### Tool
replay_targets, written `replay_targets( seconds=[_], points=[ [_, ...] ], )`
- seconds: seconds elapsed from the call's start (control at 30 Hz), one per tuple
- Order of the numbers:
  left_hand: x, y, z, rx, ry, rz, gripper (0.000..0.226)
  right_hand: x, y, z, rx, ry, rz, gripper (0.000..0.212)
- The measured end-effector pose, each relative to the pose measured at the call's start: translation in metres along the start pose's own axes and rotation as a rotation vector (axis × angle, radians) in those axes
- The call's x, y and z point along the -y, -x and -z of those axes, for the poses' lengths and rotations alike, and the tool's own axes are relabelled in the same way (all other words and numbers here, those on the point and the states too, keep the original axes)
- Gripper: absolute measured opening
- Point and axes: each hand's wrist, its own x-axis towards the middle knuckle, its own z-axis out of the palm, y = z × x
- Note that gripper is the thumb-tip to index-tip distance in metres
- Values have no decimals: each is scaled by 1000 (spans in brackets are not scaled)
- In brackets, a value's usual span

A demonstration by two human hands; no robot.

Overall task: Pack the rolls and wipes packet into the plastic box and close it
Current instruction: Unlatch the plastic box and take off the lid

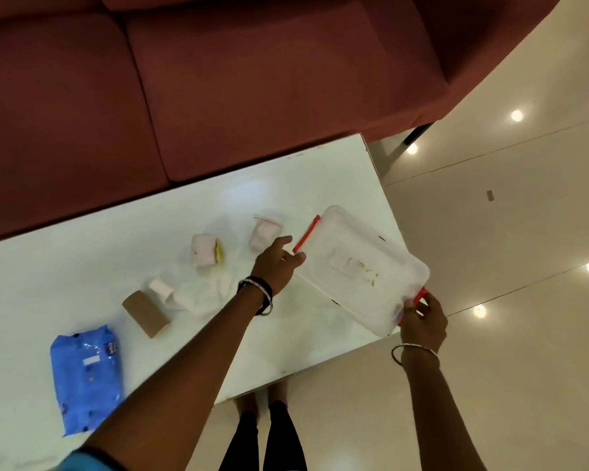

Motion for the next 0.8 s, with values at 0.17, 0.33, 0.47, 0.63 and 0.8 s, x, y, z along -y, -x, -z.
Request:
replay_targets(
  seconds=[0.17, 0.33, 0.47, 0.63, 0.8],
  points=[
    [65, 64, 17, -57, 32, 45, 40, 4, 23, 1, 132, -7, 132, 30],
    [128, 115, 36, -131, 36, 135, 29, -14, 63, -19, 278, 29, 226, 29],
    [169, 143, 48, -205, 58, 223, 21, -29, 91, -36, 325, 97, 269, 30],
    [208, 159, 61, -342, 112, 283, 20, -39, 119, -63, 429, 199, 312, 40],
    [228, 154, 70, -461, 147, 286, 30, -39, 127, -97, 465, 239, 320, 32]
  ],
)
